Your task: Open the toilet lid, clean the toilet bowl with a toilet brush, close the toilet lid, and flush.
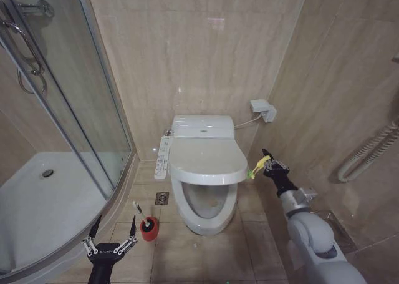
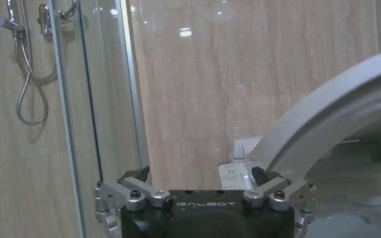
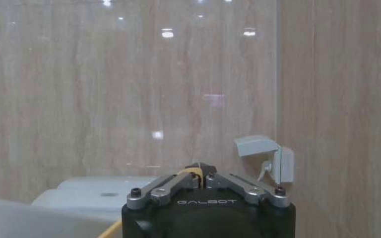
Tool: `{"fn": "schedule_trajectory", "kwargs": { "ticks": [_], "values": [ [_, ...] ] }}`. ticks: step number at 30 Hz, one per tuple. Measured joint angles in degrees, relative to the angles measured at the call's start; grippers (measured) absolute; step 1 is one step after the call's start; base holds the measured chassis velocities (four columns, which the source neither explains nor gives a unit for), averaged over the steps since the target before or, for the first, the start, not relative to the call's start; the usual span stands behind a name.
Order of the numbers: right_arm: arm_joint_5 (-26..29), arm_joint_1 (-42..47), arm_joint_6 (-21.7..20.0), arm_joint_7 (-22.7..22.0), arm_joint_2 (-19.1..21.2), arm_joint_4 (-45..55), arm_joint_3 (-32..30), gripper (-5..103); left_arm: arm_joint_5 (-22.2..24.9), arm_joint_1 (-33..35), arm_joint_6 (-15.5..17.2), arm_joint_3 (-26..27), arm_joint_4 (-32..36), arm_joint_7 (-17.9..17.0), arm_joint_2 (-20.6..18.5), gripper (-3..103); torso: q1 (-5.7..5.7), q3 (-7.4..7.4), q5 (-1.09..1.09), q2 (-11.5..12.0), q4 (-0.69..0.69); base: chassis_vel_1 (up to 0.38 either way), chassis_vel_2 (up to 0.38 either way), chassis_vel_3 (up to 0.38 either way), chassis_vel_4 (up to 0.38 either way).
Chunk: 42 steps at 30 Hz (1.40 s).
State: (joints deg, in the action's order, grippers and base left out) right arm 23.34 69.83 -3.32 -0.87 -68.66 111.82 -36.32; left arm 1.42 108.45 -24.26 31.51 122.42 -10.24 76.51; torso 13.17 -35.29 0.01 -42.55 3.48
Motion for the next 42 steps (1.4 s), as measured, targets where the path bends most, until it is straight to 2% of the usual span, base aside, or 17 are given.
{"fn": "schedule_trajectory", "kwargs": {
  "ticks": [13, 26, 42],
  "values": [
    [2.98, -7.79, -2.00, -1.72, 1.69, -4.72, 1.97, 2, 0.00, 0.00, 0.00, 0.00, 0.00, 0.00, 0.00, 100, 0.00, 0.00, -0.01, 0.00, 0.00, 0.000, 0.000, 0.000, 0.000],
    [3.05, -14.01, -2.84, -3.00, 1.09, -10.98, 5.08, 2, 0.00, 0.00, 0.00, 0.00, 0.00, 0.00, 0.00, 100, 0.00, 0.00, -0.01, 0.00, 0.01, 0.000, 0.000, 0.000, 0.000],
    [2.61, -25.99, -2.85, -4.34, 0.10, -20.67, 8.54, 2, 0.00, 0.00, 0.00, 0.00, 0.00, 0.00, 0.00, 100, 0.00, 0.00, -0.02, 0.00, 0.00, 0.000, 0.000, 0.000, 0.000]
  ]
}}
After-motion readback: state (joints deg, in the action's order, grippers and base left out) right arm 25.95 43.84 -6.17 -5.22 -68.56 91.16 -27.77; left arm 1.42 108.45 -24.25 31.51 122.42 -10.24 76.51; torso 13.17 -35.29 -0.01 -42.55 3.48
